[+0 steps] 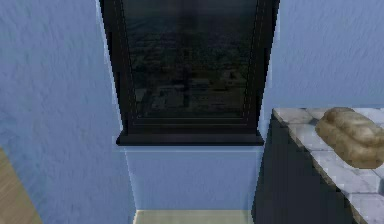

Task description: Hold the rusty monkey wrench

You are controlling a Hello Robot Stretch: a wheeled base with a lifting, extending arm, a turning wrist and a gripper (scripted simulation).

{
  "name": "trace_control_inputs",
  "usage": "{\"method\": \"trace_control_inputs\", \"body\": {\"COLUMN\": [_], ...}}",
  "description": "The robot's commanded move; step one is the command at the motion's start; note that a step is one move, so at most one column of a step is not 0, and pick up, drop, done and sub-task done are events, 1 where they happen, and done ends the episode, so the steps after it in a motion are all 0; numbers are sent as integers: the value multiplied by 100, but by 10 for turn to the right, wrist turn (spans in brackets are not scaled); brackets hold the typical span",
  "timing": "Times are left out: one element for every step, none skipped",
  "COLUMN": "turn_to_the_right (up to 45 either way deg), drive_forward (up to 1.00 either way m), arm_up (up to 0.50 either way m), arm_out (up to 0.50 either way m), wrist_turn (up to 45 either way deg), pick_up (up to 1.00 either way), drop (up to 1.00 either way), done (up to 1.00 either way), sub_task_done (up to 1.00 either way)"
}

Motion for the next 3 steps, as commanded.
{"method": "trace_control_inputs", "body": {"turn_to_the_right": [0,0,0], "drive_forward": [0,0,0], "arm_up": [-14,0,10], "arm_out": [0,0,0], "wrist_turn": [0,0,0], "pick_up": [0,100,0], "drop": [0,0,0], "done": [0,0,0], "sub_task_done": [0,0,0]}}
